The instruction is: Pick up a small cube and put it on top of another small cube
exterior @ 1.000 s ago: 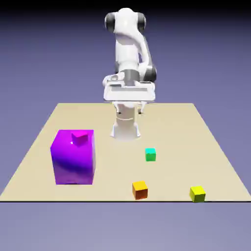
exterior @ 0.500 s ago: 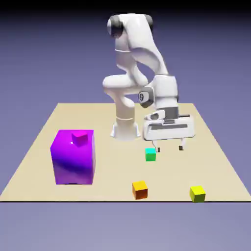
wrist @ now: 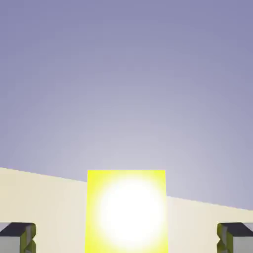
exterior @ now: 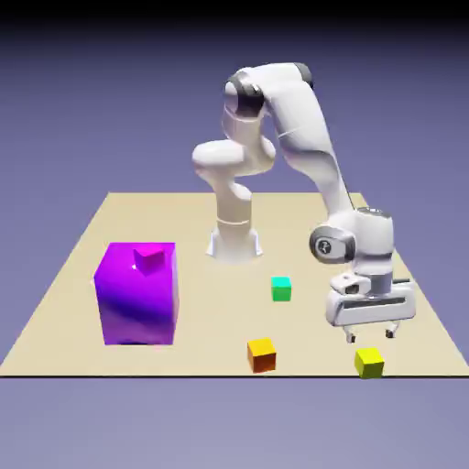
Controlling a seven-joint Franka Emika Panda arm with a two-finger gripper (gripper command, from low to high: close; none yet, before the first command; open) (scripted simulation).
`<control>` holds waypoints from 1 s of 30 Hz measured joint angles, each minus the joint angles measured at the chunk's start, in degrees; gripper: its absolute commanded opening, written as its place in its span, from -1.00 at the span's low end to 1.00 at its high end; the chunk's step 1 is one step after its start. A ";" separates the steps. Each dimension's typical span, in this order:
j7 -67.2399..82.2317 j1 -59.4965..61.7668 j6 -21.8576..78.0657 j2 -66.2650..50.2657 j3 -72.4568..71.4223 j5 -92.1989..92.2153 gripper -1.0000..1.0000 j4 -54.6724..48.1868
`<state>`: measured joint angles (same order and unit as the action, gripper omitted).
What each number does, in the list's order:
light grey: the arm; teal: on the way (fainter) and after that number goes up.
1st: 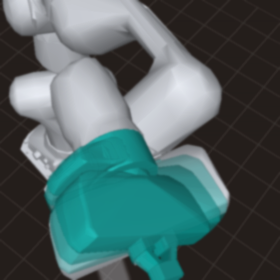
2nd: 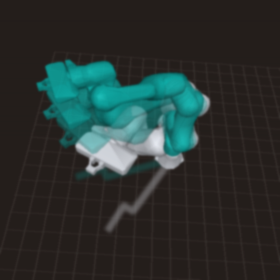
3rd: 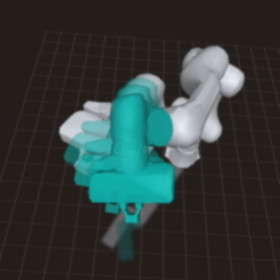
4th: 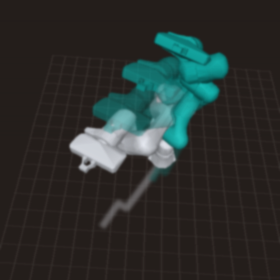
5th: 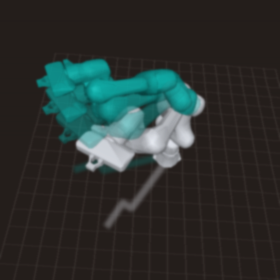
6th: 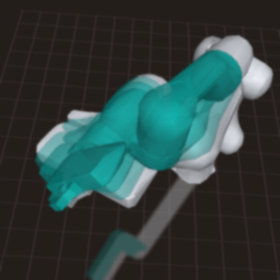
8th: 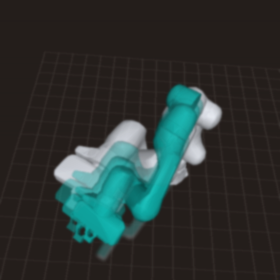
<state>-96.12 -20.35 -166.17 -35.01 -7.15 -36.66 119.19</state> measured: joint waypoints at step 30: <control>-16.05 41.76 34.51 47.50 -1.97 20.16 -1.00 17.68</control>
<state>-112.18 21.41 -131.66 12.49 -9.13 -16.50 136.87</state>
